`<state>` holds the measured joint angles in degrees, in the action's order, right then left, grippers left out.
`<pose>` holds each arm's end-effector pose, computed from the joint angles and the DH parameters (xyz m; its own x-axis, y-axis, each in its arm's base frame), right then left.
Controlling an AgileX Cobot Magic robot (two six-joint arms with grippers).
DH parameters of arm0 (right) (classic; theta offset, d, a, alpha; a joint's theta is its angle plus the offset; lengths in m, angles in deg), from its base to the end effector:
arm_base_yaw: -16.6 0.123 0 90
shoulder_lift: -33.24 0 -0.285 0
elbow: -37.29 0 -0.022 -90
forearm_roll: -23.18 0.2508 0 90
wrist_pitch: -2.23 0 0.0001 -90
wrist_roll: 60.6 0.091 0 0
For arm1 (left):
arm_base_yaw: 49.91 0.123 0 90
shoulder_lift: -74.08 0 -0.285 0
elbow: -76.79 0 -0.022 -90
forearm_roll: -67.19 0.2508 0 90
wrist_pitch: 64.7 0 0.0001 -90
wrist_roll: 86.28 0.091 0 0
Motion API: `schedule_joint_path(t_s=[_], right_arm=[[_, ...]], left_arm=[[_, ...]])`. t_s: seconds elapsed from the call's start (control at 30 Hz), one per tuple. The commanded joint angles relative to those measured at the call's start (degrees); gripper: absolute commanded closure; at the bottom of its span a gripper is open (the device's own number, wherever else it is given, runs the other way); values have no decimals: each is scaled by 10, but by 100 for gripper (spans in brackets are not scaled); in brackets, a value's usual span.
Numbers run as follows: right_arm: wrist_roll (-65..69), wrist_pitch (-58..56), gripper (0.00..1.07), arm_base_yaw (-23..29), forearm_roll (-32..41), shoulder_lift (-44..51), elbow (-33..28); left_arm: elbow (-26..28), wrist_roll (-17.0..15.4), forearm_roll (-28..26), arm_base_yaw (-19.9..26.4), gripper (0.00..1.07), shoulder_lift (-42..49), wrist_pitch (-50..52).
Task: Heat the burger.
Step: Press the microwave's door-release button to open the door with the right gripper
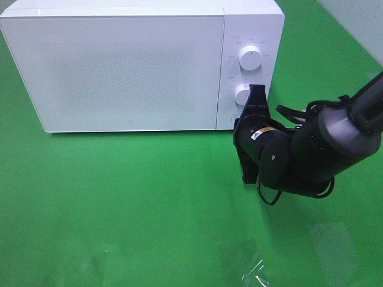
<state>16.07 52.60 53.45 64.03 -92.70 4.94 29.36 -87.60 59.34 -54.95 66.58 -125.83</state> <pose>0.3085 0.1740 0.0945 -0.0561 0.9980 0.0293 0.3782 -0.0059 0.9257 -0.0096 -0.0101 0.2829 -0.4497 -0.0494 -0.8918 0.1549 0.9790 -0.1324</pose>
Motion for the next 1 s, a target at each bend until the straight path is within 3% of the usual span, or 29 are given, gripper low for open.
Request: schedule_joint_path(t_s=[0.03, 1.0], right_arm=[[4, -3, 107, -3, -8, -6, 10], [0, -39, 107, -49, -37, -14, 40]], left_arm=[[-3, 1, -1, 1, 15, 3, 1], [-3, 1, -1, 1, 15, 3, 1]])
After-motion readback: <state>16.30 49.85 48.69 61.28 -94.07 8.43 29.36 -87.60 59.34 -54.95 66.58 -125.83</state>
